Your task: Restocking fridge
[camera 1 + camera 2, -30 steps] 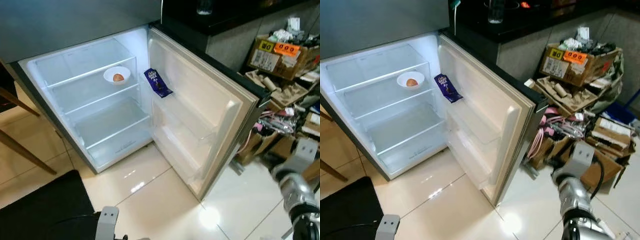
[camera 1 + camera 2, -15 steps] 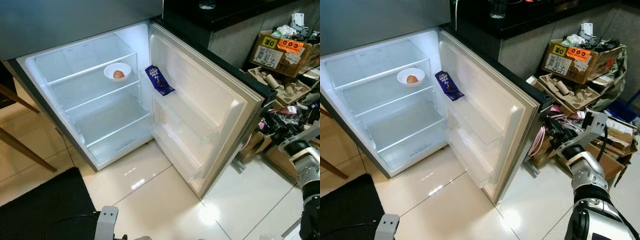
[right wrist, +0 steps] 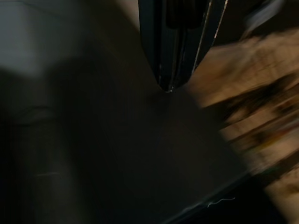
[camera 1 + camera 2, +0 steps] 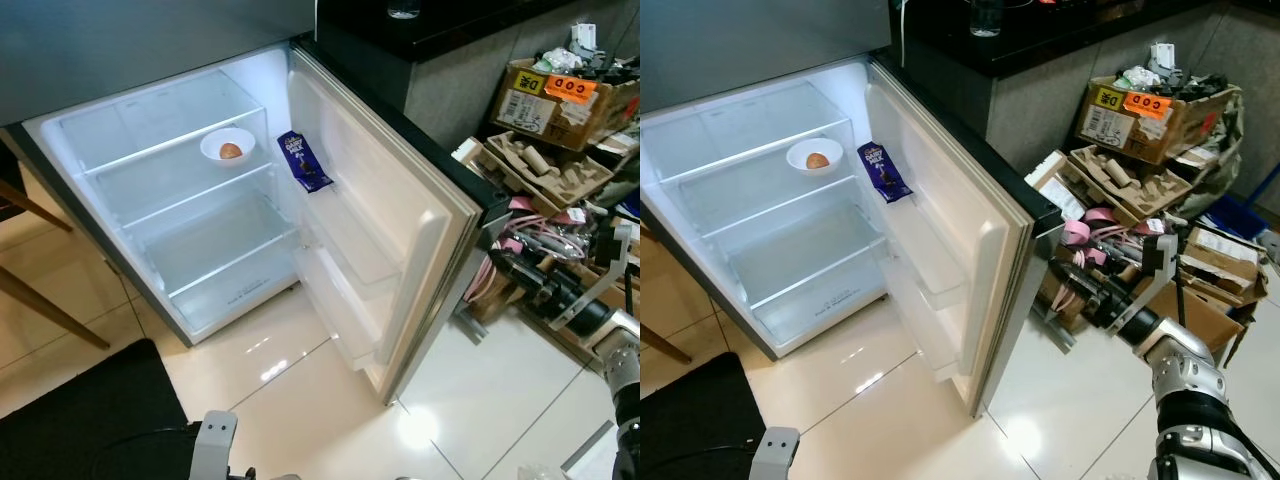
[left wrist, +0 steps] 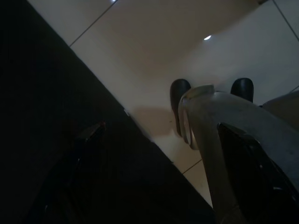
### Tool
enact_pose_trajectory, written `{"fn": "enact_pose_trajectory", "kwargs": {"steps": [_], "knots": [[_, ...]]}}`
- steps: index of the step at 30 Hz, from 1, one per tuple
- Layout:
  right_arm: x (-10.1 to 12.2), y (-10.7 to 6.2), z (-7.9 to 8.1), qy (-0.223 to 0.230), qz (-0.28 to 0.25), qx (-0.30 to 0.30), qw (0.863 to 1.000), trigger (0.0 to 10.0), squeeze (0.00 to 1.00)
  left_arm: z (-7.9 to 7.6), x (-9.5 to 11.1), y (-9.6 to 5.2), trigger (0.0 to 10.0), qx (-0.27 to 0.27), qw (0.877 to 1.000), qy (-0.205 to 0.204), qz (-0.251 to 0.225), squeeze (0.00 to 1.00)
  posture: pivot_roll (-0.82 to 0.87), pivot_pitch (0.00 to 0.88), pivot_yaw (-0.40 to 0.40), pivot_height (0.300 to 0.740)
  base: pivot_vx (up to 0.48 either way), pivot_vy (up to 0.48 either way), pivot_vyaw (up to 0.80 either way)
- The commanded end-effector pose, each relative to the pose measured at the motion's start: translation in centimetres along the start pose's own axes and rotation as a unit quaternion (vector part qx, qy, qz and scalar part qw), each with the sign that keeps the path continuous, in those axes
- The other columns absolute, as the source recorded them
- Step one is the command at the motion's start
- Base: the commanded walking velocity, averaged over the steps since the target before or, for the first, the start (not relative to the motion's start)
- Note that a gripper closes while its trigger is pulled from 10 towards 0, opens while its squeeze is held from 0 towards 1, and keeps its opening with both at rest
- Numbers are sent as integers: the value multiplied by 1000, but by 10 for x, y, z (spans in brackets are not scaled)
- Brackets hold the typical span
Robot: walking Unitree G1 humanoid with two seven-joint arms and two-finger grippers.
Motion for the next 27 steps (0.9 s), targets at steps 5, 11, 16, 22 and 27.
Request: {"fn": "enact_pose_trajectory", "kwargs": {"steps": [5,11,16,22,27], "knots": [[-17,36,69,40,34,191,980,10000,0,3,-6,-2,10000,1,1000,5,11,0,-21,70,10,740,0,0,0],[-30,61,89,54,17,215,975,10000,0,4,-6,-2,10000,1,1000,6,10,0,-18,76,14,740,0,0,0],[-48,59,48,44,34,76,996,10000,0,3,-7,-2,10000,0,1000,6,11,0,-19,81,12,740,0,0,0],[-79,35,22,32,145,-51,988,10000,0,3,-8,-2,10000,1,1000,6,12,0,-19,87,9,740,0,0,0],[-98,2,-10,22,230,-184,955,10000,0,3,-10,-3,10000,0,1000,6,14,0,-24,90,9,740,0,0,0]]}}
Point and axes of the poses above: a point about 5 cm out from each wrist's last joint towards the gripper, its own y axis pointing out of the wrist towards the gripper, its own x axis along the axis of the wrist's last joint, z = x × y, the point moved 3 cm from there along y, pointing out of the wrist towards the gripper, and after that the axes turned 2 degrees about y, right-handed, at the moved point
